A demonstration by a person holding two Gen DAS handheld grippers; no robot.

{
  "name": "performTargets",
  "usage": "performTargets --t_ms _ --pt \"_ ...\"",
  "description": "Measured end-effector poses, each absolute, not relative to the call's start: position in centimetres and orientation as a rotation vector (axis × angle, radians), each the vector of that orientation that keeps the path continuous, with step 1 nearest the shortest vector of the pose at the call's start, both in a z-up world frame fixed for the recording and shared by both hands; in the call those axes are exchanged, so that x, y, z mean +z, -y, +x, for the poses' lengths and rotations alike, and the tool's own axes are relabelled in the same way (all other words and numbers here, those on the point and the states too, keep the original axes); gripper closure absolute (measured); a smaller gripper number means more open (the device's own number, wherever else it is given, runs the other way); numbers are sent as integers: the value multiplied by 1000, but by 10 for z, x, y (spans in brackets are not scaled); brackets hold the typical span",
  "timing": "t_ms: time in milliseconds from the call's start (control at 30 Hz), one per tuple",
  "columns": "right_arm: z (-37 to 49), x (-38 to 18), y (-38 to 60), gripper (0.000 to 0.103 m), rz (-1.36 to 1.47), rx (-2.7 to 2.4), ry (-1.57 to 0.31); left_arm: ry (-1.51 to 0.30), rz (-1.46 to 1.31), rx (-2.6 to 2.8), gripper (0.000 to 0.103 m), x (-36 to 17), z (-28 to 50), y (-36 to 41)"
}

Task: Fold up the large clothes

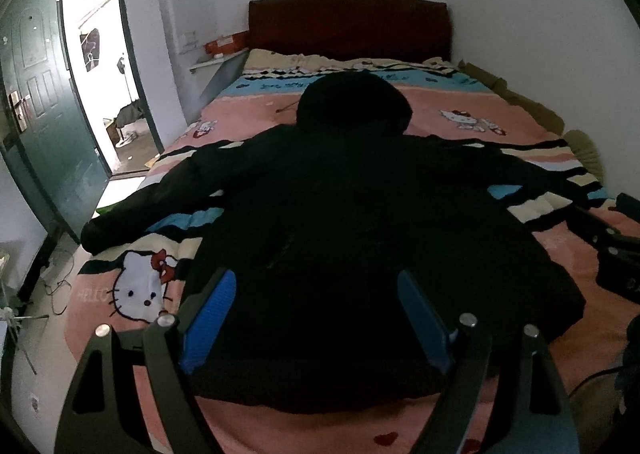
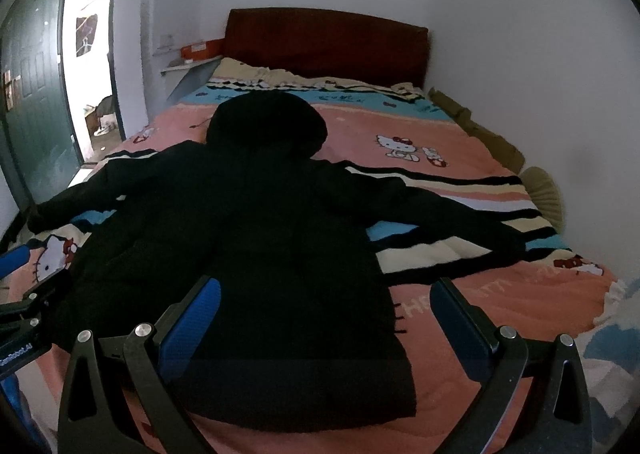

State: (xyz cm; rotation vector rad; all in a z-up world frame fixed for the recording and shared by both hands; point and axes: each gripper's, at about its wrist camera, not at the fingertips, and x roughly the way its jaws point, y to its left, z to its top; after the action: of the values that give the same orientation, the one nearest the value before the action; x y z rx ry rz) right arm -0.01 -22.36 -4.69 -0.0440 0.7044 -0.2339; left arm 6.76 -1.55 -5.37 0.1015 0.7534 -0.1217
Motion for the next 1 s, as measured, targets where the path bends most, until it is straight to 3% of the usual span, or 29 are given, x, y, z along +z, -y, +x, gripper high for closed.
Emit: performTargets --t_ms 633,1000 --pt "46 -84 244 1 -4 -206 -763 -765 168 -98 20 -78 105 19" --pt "86 -99 343 1 74 -357 -762 -802 180 -78 20 -96 145 28"
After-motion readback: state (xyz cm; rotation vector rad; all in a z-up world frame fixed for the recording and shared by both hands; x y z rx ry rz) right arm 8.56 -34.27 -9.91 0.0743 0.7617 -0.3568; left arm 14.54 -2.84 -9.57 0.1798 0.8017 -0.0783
